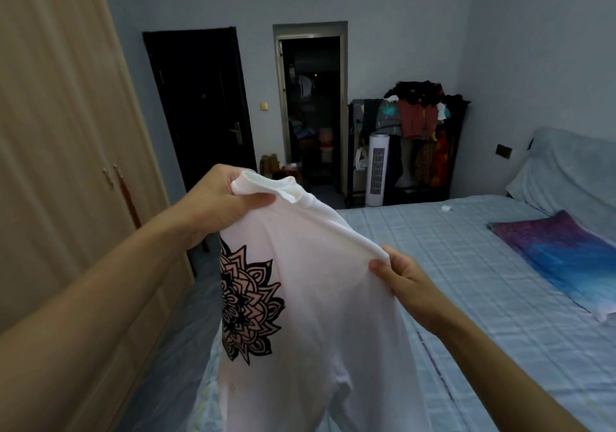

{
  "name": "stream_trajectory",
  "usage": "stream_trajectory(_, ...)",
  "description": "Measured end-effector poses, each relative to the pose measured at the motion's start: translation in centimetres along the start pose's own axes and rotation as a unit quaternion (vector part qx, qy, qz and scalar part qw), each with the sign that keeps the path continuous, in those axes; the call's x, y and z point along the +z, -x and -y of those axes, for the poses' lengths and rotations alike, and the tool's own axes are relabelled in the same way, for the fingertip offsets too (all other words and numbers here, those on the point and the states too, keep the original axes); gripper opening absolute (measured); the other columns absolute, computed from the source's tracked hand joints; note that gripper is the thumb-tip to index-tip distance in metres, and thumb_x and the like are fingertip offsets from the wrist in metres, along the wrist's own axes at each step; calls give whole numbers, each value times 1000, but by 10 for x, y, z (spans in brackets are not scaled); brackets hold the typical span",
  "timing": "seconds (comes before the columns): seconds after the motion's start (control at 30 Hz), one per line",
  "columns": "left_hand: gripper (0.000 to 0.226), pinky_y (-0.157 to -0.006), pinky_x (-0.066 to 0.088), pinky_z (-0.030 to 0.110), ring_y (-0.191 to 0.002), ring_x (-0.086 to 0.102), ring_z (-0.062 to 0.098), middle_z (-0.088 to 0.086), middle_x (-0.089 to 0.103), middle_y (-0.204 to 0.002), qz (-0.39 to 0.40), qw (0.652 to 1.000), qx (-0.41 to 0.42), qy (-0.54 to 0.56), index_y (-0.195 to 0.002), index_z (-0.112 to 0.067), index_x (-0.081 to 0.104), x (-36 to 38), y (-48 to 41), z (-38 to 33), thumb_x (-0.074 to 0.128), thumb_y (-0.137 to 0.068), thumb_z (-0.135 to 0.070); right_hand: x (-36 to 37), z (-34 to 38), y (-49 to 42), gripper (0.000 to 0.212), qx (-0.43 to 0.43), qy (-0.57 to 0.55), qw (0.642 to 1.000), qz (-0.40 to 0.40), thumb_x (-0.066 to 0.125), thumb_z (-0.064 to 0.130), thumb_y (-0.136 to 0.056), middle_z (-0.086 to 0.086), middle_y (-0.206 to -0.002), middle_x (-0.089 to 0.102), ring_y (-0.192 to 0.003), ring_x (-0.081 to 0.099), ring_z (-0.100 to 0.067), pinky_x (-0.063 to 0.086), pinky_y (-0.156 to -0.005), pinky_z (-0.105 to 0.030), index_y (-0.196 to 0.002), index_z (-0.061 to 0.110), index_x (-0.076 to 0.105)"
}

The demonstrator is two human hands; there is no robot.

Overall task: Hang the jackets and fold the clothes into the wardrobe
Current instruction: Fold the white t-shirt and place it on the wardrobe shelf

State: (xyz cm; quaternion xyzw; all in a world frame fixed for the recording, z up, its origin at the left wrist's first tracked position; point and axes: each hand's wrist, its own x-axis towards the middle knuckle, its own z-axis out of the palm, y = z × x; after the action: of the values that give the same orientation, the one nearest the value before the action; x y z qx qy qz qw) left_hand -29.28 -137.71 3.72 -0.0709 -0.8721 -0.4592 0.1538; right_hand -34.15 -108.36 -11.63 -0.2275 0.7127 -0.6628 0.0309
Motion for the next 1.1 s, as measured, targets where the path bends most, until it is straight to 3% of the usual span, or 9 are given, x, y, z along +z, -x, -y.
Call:
stream_trajectory(0.1,8,-66,52,22,-82,70,10,-3,75,-88,-10,1000,-2,21,-92,-27,74,7,-4,0,73,-88,-20,8,-12,8,20,-12,0,1000,2,58,37,-96,-6,-91,68,-80,65,-19,54,-70,-34,-102,20,68)
stream_trajectory(0.2,8,-60,50,13,-77,68,1,-7,73,-88,-12,999,5,33,-93,-27,72,15,-5,-10,72,-88,-20,23,-34,19,23,-20,-16,1000,18,69,25,-87,-17,-95,70,-85,68,-21,56,-74,-37,-103,9,68)
stream_trajectory(0.33,4,-66,52,19,-81,69,6,-5,73,-87,0,999,21,44,-91,-24,73,23,-6,-19,73,-88,-21,52,-72,32,24,-18,50,999,-6,82,30,-70,-1,-96,76,-85,72,-22,59,-75,-35,-93,27,75)
stream_trajectory(0.43,5,-61,50,15,-76,67,1,-8,72,-82,-10,999,23,44,-88,-25,72,22,-6,-18,72,-89,-20,74,-97,36,18,-2,52,999,-7,80,18,-77,3,-91,77,-83,73,-16,57,-71,-28,-92,26,75)
stream_trajectory(0.53,8,-60,46,12,-73,64,-2,-10,70,-81,-19,999,26,40,-86,-26,71,15,-5,-12,73,-88,-19,81,-119,34,10,17,53,998,-34,72,16,-86,1,-90,76,-84,72,-16,59,-72,-38,-94,21,75)
stream_trajectory(0.67,16,-76,51,26,-88,67,9,6,75,-99,-3,1000,3,13,-99,-15,75,-3,3,5,77,-84,-19,64,-131,22,22,35,78,988,-130,63,34,-83,-8,-75,65,-70,58,-17,49,-68,-46,-78,13,64)
stream_trajectory(0.8,30,-85,58,40,-93,73,23,4,77,-98,40,996,-74,-36,-108,-16,75,-21,13,20,80,-80,-22,21,-109,13,27,0,138,974,-182,57,33,-90,3,-65,48,-59,43,-6,35,-55,-22,-70,19,46)
stream_trajectory(0.93,30,-83,60,43,-87,74,26,5,78,-91,95,988,-107,-60,-104,-16,75,-14,21,28,82,-76,-13,-23,-85,2,14,-57,182,961,-202,53,28,-89,6,-68,51,-60,48,3,36,-56,-13,-76,23,51)
stream_trajectory(1.1,33,-88,54,43,-93,70,18,9,75,-102,63,996,-58,-29,-113,-13,71,12,18,34,77,-81,-5,-69,-75,4,15,-83,226,954,-177,56,12,-98,11,-76,59,-71,54,5,39,-63,-11,-86,20,57)
